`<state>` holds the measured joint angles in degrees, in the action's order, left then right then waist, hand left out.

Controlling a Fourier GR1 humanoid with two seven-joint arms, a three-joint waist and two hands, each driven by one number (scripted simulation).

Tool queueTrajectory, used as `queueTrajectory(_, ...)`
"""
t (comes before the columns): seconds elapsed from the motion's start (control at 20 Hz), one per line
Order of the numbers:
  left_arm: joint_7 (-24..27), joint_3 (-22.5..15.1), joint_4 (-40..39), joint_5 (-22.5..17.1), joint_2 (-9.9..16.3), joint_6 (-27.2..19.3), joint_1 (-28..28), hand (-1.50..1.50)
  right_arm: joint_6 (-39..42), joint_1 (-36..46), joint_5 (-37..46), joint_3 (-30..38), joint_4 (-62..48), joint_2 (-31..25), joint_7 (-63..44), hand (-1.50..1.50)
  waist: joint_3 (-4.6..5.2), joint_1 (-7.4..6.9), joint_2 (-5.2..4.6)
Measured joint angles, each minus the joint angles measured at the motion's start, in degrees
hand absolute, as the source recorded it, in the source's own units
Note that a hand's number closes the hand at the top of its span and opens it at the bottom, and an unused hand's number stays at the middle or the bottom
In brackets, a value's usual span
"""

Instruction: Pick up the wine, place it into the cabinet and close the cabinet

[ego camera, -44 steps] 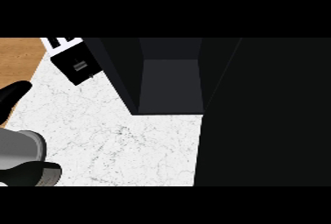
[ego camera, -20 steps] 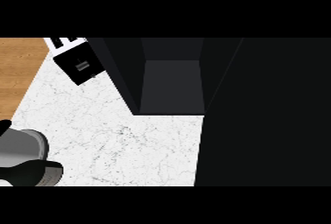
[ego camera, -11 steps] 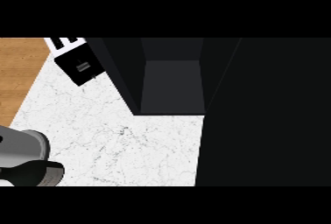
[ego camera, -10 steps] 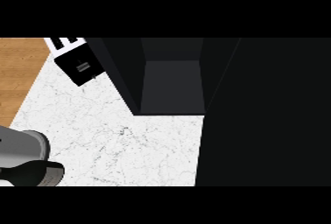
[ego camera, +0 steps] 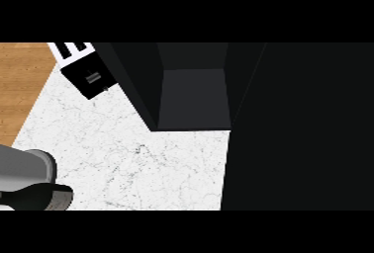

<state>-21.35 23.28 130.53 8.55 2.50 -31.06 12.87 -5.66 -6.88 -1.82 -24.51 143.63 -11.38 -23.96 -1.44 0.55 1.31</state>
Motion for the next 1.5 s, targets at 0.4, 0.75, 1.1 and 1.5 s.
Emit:
queueTrajectory(0.4,6.3,0.6,-1.8,-4.9,0.2,0.8,3.1,-1.50,-0.3,0.2,0.2,-0.6,-0.5,0.0,1.5,-1.50,-0.48,0.39,0.02)
queueTrajectory(0.75,10.7,0.9,-2.8,-8.4,0.9,2.1,5.1,-1.50,-0.4,-0.4,0.3,-1.6,-0.8,-0.3,2.4,-1.50,-0.76,0.90,0.13)
queueTrajectory(1.1,15.7,0.5,-3.9,-11.2,1.6,2.6,6.8,-1.50,-0.3,0.1,0.4,-1.8,-1.0,-0.5,3.5,-1.50,-0.92,1.22,0.01)
queueTrajectory(1.5,20.4,0.1,-4.8,-13.8,2.1,2.3,8.2,-1.50,-0.4,0.4,0.4,-2.4,-1.2,-0.4,4.0,-1.50,-1.03,1.70,-0.17)
